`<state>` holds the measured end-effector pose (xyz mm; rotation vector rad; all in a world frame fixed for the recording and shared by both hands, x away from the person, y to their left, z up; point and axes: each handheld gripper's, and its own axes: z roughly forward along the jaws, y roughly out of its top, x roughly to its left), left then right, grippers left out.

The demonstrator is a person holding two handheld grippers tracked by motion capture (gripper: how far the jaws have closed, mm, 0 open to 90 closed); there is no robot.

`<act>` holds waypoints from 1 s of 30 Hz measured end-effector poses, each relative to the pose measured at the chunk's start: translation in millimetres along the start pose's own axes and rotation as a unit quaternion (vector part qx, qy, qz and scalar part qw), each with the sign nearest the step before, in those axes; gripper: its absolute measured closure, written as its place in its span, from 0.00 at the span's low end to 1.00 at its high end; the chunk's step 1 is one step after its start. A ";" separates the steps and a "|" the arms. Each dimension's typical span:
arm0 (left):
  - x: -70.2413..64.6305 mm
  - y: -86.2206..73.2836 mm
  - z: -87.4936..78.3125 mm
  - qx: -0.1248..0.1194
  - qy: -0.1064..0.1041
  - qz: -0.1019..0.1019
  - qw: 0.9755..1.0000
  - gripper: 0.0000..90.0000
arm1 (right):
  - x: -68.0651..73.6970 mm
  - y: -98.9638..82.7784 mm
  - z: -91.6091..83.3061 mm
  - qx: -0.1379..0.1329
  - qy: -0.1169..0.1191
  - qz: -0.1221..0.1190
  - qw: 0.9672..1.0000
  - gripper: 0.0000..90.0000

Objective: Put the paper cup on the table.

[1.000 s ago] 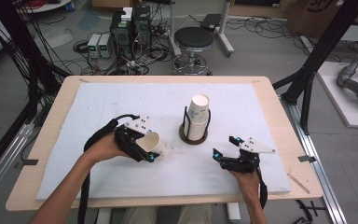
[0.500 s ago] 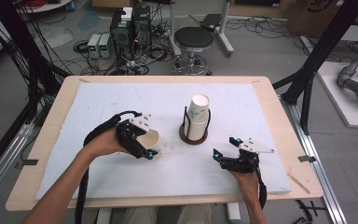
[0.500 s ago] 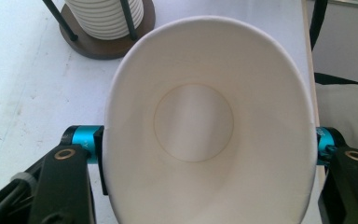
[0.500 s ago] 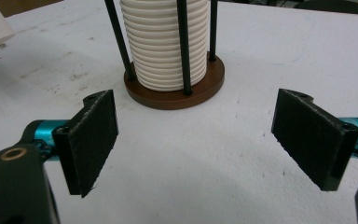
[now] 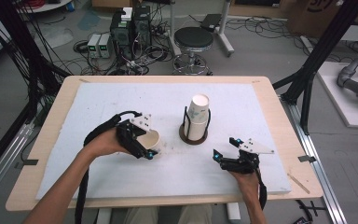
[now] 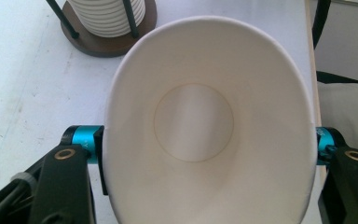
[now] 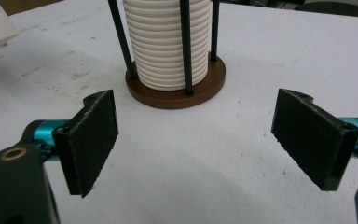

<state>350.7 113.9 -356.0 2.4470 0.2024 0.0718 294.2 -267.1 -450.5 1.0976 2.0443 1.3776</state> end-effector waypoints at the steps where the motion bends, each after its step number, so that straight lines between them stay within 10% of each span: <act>1: 0.1 -0.2 0.0 0.001 0.000 -0.001 1.000 0.37 | 0.0 0.1 0.2 0.001 0.000 0.000 1.000 0.17; 30: 11.0 14.1 35.0 0.067 0.004 -0.017 0.998 0.37 | -0.4 0.4 1.1 0.005 -0.001 0.004 1.000 0.17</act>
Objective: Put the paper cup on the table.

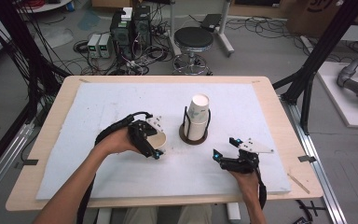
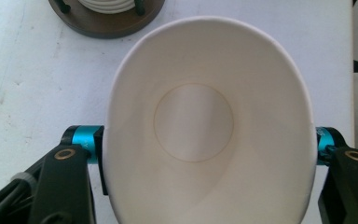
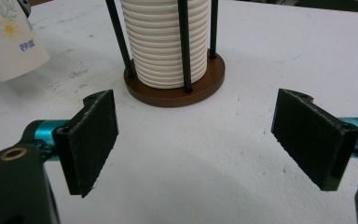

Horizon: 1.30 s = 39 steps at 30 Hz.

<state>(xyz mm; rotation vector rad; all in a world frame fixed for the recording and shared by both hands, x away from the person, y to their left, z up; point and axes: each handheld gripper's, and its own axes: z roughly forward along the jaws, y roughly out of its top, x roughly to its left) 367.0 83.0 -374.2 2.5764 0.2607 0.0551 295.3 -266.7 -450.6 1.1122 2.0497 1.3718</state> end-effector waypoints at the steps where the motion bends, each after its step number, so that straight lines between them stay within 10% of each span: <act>1: 0.3 1.6 1.3 0.004 0.000 0.002 1.000 0.37 | 0.0 0.0 -0.1 0.000 0.000 0.000 1.000 0.17; 19: -1.2 12.5 22.7 0.074 0.013 0.009 0.997 0.37 | -0.5 -0.2 -0.3 -0.001 0.002 0.000 1.000 0.17; 39: -1.1 10.7 32.3 0.050 0.016 -0.004 0.999 0.27 | -1.1 -0.4 -0.8 -0.004 0.002 0.001 1.000 0.17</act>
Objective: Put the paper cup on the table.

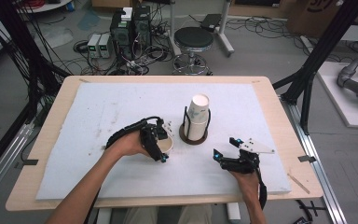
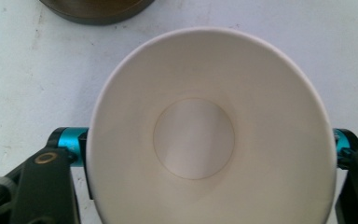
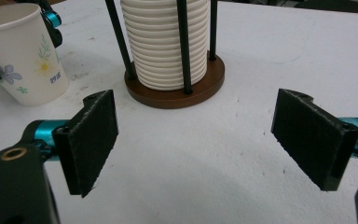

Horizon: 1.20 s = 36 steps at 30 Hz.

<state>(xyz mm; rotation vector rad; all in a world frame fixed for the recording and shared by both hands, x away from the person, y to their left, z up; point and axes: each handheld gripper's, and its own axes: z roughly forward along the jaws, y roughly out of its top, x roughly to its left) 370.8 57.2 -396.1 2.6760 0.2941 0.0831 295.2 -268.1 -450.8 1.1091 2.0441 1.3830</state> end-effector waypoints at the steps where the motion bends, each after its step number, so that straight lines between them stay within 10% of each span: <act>1: 0.2 -1.7 0.8 -0.003 -0.005 -0.004 1.000 0.26 | 0.4 0.0 0.0 0.001 0.001 0.002 1.000 0.17; 36: -3.3 -33.3 -1.9 -0.073 0.003 -0.038 0.997 0.21 | 0.6 0.0 0.1 0.001 0.000 0.000 1.000 0.17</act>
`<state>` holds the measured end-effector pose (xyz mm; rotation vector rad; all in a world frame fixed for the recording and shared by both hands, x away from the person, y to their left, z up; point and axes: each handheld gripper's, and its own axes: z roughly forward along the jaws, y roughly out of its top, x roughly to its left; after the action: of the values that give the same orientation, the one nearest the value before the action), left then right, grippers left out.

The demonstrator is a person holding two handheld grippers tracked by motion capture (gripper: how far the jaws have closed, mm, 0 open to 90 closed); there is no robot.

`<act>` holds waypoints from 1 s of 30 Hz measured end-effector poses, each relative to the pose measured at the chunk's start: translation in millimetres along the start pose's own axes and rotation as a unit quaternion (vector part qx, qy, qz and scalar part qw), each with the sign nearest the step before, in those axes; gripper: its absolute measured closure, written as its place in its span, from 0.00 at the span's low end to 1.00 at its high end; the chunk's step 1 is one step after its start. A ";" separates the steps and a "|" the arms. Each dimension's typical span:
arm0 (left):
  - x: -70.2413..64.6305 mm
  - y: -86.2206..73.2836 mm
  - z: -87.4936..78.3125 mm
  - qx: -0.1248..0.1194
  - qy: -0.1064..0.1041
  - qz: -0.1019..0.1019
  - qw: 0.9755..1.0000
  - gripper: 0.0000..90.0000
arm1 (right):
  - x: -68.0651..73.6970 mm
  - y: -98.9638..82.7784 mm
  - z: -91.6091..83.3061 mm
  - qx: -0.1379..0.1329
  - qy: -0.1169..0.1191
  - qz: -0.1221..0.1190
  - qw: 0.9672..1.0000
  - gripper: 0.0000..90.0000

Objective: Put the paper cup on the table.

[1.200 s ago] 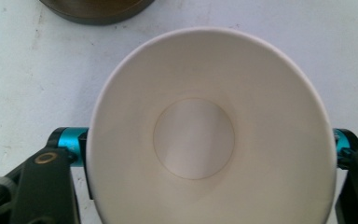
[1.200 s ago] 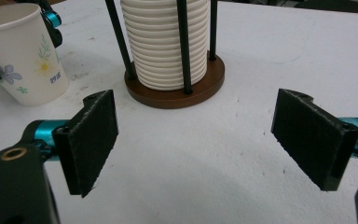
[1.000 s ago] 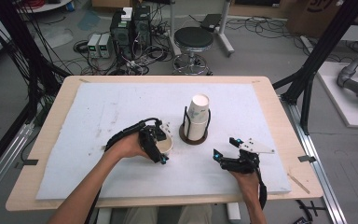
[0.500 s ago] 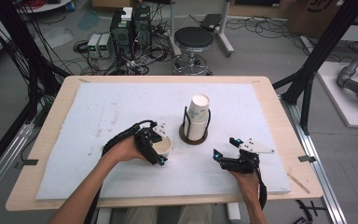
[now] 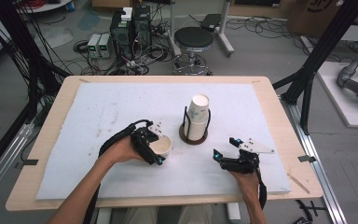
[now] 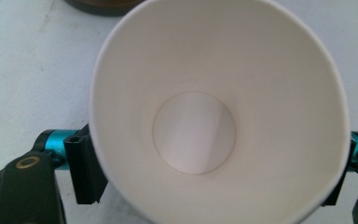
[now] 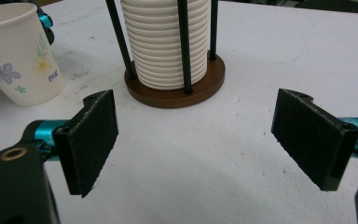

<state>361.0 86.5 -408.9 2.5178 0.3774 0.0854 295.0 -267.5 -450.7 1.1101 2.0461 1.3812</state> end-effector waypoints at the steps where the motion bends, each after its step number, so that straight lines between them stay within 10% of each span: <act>1: 0.1 -1.8 -0.5 -0.001 0.000 -0.003 1.000 0.21 | -0.1 0.0 0.0 0.000 0.000 0.000 1.000 0.17; 16: -2.6 -35.2 -17.8 -0.035 0.024 -0.022 0.999 0.21 | 0.7 -0.2 -0.4 -0.001 -0.003 -0.001 1.000 0.17; 30: -5.7 -76.8 -39.0 -0.091 0.061 -0.061 0.992 0.20 | 0.7 -0.1 -0.1 -0.001 -0.004 -0.004 1.000 0.17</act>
<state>330.8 166.7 -419.7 2.3098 0.5463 0.2176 294.4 -267.1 -450.7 1.1028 2.0406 1.3717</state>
